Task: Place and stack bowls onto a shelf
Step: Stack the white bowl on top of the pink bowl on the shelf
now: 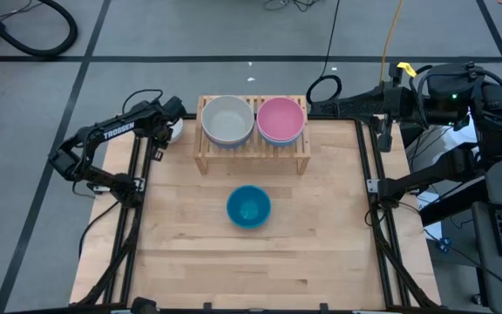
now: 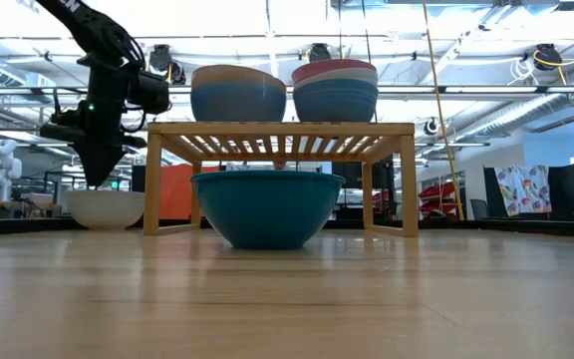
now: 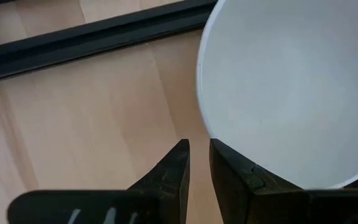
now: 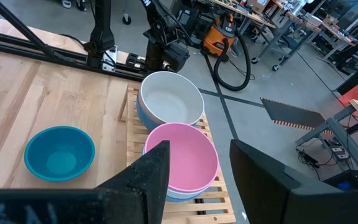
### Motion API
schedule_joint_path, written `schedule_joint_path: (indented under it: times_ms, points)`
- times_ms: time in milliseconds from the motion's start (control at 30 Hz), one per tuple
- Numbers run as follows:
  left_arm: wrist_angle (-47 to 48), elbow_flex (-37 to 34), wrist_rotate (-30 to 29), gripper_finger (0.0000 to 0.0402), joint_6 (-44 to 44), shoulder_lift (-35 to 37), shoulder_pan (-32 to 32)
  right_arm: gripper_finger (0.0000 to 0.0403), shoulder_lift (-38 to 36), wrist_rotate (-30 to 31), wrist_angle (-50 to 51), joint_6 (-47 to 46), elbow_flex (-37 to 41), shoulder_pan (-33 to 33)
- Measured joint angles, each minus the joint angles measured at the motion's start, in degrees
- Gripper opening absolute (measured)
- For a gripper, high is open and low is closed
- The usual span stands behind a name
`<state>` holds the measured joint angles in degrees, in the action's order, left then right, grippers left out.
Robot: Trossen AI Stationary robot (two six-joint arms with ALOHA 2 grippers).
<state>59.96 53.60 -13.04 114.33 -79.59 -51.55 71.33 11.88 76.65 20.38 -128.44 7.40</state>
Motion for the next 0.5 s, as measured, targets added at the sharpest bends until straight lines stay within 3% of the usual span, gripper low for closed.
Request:
schedule_joint_path:
  times_ms: [500]
  points:
    - [-0.02,0.02,1.01,0.0065,-1.65,0.0,-1.95,0.016,0.0,0.0,-0.01,-0.02,0.0,0.0]
